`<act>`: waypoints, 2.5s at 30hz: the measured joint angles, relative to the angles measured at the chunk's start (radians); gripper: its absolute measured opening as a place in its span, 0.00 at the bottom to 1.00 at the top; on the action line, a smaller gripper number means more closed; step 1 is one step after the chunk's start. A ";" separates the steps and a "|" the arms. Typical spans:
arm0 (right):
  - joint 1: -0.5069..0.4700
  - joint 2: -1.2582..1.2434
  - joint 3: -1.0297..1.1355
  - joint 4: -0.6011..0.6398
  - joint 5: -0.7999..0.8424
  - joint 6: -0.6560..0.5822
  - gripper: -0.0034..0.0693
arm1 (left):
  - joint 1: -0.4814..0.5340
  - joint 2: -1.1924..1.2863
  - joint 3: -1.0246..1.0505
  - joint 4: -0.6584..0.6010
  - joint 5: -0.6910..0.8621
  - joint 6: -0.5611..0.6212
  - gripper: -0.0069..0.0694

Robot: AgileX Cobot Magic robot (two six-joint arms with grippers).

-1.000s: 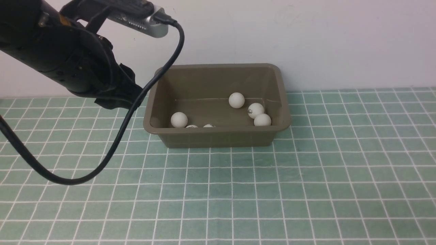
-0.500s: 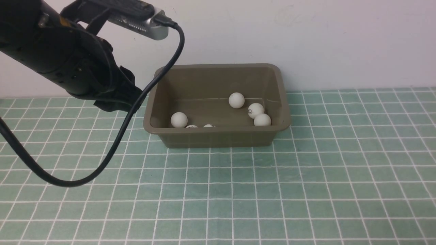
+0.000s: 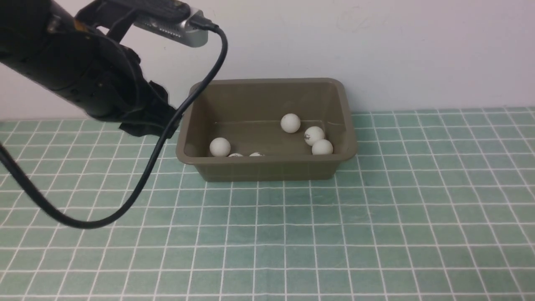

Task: Put the table tennis balls in the box on the green coffee tablecloth.

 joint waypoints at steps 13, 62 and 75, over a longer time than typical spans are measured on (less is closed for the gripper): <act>0.000 0.000 0.000 0.000 0.000 0.000 0.54 | 0.001 -0.004 0.011 0.008 -0.082 0.033 0.40; 0.000 0.000 0.000 0.000 0.000 0.000 0.54 | 0.369 -1.435 1.442 -0.229 -0.806 0.313 0.40; 0.000 0.000 0.000 0.000 0.000 0.000 0.54 | 0.356 -1.440 1.442 -0.101 -0.697 0.135 0.40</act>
